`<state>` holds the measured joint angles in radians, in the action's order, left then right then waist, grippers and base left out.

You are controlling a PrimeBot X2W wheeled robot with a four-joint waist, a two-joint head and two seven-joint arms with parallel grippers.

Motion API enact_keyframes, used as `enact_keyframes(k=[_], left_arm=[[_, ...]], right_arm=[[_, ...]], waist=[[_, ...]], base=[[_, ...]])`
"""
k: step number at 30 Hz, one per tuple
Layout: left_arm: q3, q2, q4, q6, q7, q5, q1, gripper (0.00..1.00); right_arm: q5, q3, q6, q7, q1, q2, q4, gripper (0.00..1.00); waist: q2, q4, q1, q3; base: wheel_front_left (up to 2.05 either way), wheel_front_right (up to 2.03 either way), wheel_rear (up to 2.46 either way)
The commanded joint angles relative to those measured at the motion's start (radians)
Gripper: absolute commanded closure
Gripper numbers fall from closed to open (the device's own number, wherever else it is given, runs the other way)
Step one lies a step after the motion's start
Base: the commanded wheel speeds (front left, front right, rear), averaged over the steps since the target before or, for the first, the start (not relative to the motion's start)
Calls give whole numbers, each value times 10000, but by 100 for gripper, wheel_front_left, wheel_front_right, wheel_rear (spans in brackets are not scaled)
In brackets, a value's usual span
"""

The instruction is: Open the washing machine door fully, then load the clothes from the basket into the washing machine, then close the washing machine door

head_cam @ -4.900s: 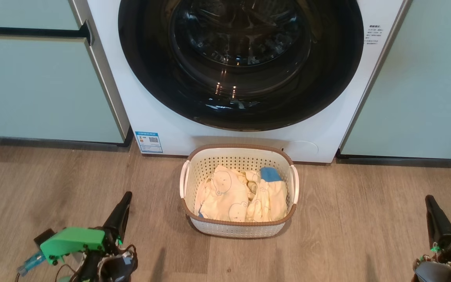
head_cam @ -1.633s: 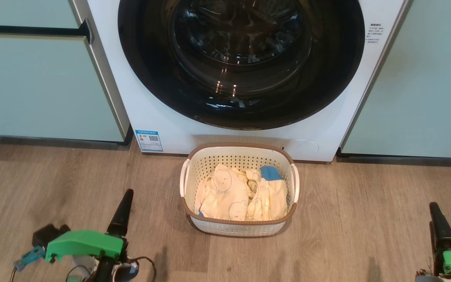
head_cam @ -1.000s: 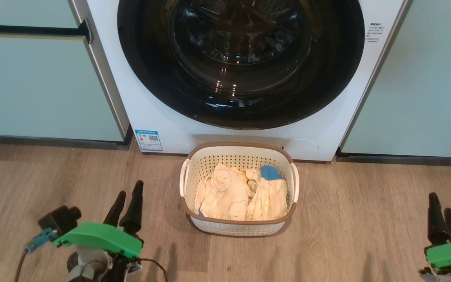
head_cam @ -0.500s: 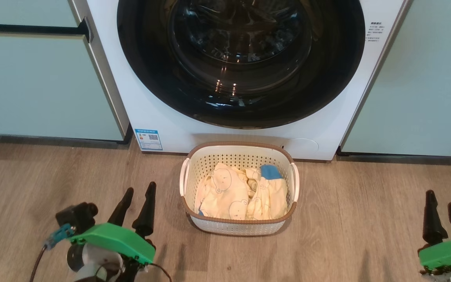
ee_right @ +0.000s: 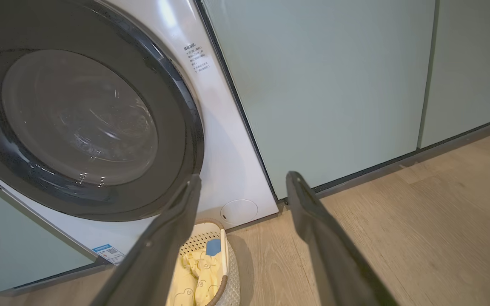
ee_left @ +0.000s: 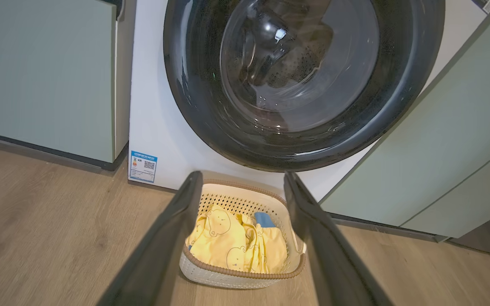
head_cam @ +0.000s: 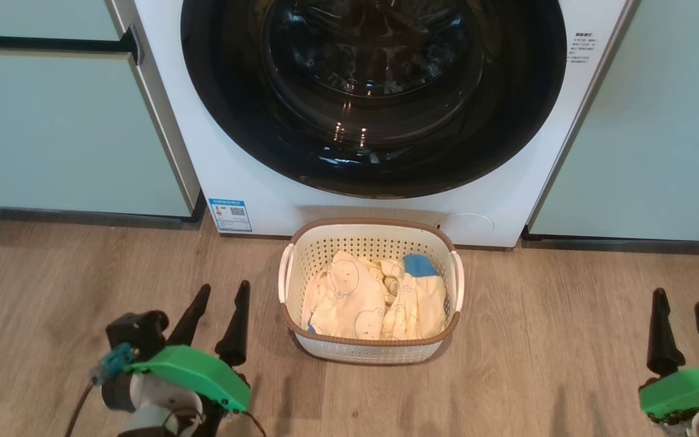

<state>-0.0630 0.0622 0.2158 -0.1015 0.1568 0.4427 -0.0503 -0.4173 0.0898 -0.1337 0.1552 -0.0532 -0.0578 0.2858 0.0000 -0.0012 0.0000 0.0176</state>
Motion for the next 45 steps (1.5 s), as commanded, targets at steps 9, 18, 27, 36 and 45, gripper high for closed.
enact_keyframes(k=[9,18,27,36,45], left_arm=[[186,225,-111,38,388,-1157,-725,0],[99,229,12,46,653,-2229,-812,0],[-7,279,86,-7,917,-3231,-878,0],[52,253,199,55,1050,-3726,-904,0],[169,189,444,121,1050,-3604,-918,0]], right_arm=[[1263,-418,25,402,-656,-128,-464,0],[2313,-538,27,668,-706,-173,-515,0],[3331,-598,29,933,-768,-197,-540,0],[3791,-602,30,1065,-780,-207,-545,0],[3672,-528,30,1065,-733,-177,-555,0]], waist=[[0,-15,0,-21],[0,-35,0,-63],[0,-68,0,-59],[0,-85,0,-80],[0,-88,0,-105]], base=[[0,0,0],[0,0,0],[0,0,0],[0,0,0],[0,0,0]])
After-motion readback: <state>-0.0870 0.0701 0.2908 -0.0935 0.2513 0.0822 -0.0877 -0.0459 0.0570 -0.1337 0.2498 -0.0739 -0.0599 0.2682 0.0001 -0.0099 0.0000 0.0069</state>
